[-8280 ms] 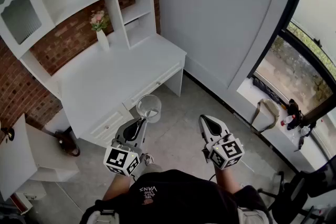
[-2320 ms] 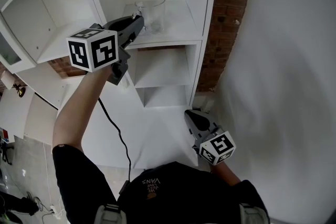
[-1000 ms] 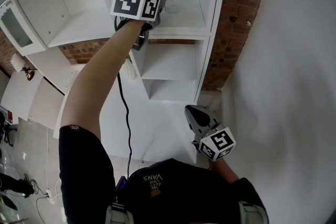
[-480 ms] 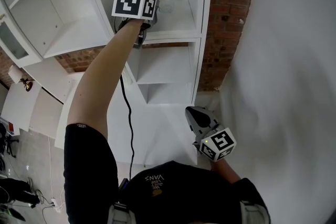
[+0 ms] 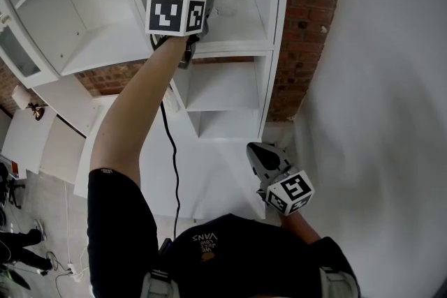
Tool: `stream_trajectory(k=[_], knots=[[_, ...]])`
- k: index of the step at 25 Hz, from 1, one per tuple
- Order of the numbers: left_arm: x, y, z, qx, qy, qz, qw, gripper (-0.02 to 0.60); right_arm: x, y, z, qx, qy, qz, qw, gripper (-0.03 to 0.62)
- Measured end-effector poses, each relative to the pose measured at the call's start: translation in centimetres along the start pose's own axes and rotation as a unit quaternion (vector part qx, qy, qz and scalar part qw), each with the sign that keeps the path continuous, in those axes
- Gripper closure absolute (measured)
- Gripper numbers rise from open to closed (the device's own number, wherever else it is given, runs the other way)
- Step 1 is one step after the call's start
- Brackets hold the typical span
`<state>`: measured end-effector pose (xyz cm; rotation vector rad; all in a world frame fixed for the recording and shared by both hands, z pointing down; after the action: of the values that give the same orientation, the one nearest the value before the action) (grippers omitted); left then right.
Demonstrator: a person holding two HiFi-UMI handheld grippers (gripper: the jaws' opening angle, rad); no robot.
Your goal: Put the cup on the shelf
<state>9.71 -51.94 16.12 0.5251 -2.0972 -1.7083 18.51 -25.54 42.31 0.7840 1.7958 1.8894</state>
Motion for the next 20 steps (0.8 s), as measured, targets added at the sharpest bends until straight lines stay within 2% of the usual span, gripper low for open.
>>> stream_trajectory(k=[4, 12, 17, 20], knots=[[-0.5, -0.3, 2.2, -0.038, 0.018, -0.016, 0.9990, 0.488, 0.7, 0.0, -0.4, 0.001, -0.005, 0.000, 1.000, 0.594], [-2.8, 2.0, 7.4, -0.085, 0.101, -0.030, 0.9908, 0.488, 1.0, 0.2, -0.4, 0.007, 0.002, 0.000, 1.000, 0.594], [-2.4, 5.9, 11.0, -0.104, 0.098, -0.065, 0.9876, 0.489, 1.3, 0.4, -0.5, 0.013, 0.003, 0.001, 1.000, 0.594], [-2.0, 8.2, 12.6, -0.111, 0.088, -0.071, 0.9873, 0.499, 1.7, 0.6, -0.7, 0.018, 0.003, -0.001, 1.000, 0.594]])
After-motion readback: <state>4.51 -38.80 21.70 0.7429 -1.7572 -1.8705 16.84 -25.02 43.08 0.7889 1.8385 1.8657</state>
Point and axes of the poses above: the fingertips, and each gripper's own axes: z backward along the fingers, x to its left, y out of its underside, the point moved 2 cm from there along z, backward along the fingers, and after that the axes turned 13 degrees about z, right-handed, at the moved point
